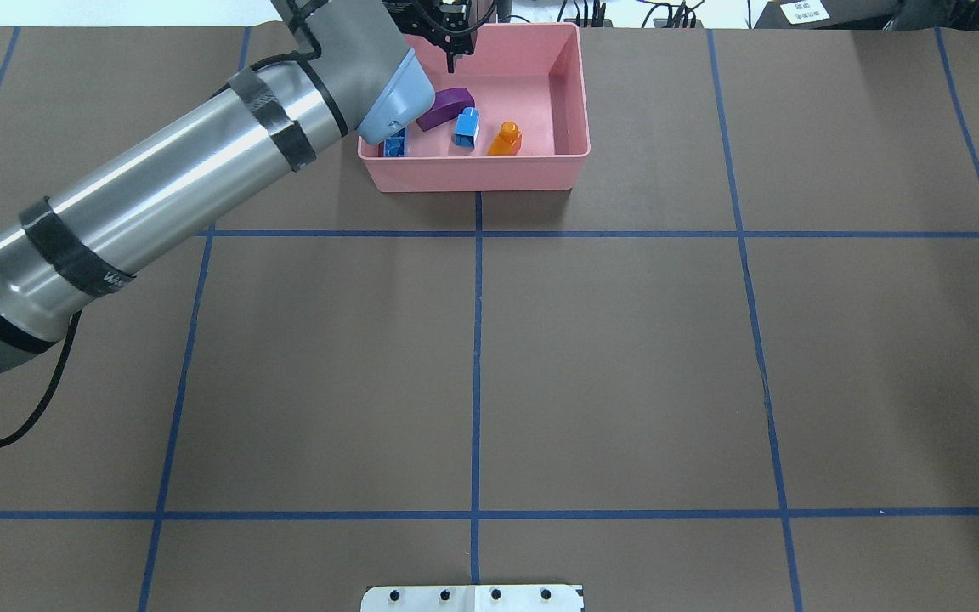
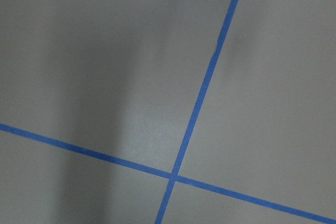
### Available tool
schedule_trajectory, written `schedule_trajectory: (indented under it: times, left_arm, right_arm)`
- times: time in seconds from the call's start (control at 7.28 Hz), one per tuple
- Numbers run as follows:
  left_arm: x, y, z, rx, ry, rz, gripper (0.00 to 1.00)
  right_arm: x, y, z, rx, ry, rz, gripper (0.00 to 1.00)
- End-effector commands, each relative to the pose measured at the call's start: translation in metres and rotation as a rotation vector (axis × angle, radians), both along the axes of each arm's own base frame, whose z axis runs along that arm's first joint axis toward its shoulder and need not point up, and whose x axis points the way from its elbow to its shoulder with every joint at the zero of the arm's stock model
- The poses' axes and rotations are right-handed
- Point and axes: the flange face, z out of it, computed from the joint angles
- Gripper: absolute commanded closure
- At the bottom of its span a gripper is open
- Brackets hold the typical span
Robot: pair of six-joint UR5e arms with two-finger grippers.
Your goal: Put all blocks into box
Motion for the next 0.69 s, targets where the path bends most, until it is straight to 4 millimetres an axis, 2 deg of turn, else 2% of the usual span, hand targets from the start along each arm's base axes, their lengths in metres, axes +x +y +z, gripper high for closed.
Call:
schedule_trajectory:
  times: [0.0,0.14,0.41,0.55]
  left_arm:
    - [-0.049,0.053,0.025,0.079,-0.079,0.149,0.00]
    - [-0.092,0.086,0.083,0.162,-0.088,0.209,0.00]
    - [-0.186,0.123,0.202,0.272,-0.176,0.350,0.00]
    - [-0.226,0.135,0.237,0.298,-0.201,0.391,0.00]
  right_arm:
    - [0.011,0.078,0.056,-0.004,0.001,0.024,0.01]
    - [0.017,0.119,0.100,0.032,-0.003,0.050,0.01]
    - [0.022,0.201,0.175,0.114,-0.008,0.058,0.00]
    - [0.023,0.235,0.203,0.129,-0.010,0.056,0.00]
